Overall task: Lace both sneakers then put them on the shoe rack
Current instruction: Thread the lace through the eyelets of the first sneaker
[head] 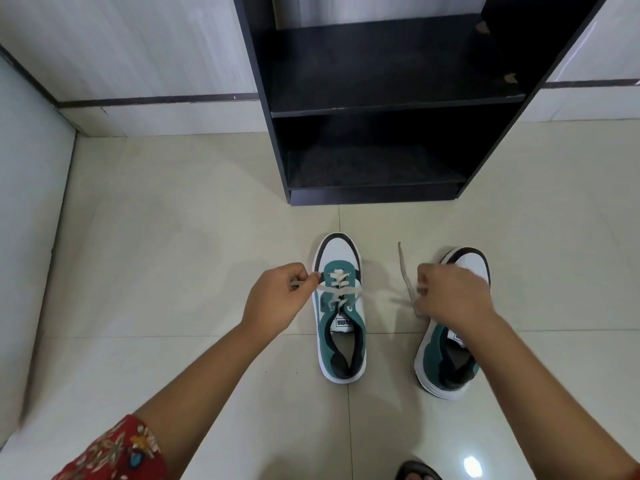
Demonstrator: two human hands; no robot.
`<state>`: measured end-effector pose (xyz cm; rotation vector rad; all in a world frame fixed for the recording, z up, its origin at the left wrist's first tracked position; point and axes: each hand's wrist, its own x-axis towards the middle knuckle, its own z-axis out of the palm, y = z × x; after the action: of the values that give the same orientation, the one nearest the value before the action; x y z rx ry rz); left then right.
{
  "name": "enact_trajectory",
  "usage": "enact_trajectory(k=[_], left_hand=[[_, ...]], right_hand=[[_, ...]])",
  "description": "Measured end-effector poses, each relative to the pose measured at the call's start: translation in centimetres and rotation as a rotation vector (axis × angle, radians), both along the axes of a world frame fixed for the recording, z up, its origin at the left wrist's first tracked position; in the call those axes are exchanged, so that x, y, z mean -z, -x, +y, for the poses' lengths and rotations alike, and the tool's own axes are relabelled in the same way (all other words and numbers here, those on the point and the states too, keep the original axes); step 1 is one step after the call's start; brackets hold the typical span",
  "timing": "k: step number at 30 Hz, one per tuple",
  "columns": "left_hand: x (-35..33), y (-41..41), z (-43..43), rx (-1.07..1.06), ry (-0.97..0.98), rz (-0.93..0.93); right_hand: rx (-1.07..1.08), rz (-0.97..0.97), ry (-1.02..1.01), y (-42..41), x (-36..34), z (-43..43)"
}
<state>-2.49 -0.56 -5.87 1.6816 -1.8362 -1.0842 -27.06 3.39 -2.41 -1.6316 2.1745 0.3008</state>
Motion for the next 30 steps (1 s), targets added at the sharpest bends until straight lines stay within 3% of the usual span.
enact_trajectory(k=[2,6,11,17,19,22,25,30], left_hand=[[0.4,0.0,0.4,0.03,-0.02,-0.051],[1.1,0.0,1.0,0.052,-0.061,-0.059],[1.4,-0.9,0.4,0.024,-0.133,0.088],[3.2,-4.1,1.0,-0.095,-0.087,0.058],[5.1,-6.2,1.8,-0.079,-0.148,-0.036],[6.7,-6.8,3.0,0.025,-0.259,-0.095],[6.0,-4.5,3.4,0.127,-0.185,-0.075],[5.0,-1.2,4.0,0.201,-0.056,-0.02]], right_hand=[[-0.162,0.1,-0.189,-1.0,1.5,0.7],[-0.23,-0.278,0.019,-4.9,2.8,1.5],[-0.086,-0.345,0.089,-4.9,3.8,1.4],[-0.081,-0.118,-0.044,-1.0,4.4,0.7],[-0.123,-0.091,-0.105,-1.1,4.6,1.0],[-0.23,-0.162,-0.015,-2.6,5.2,1.7],[-0.196,-0.401,0.08,-4.2,5.5,1.8],[-0.085,-0.449,0.155,-5.2,6.5,2.2]])
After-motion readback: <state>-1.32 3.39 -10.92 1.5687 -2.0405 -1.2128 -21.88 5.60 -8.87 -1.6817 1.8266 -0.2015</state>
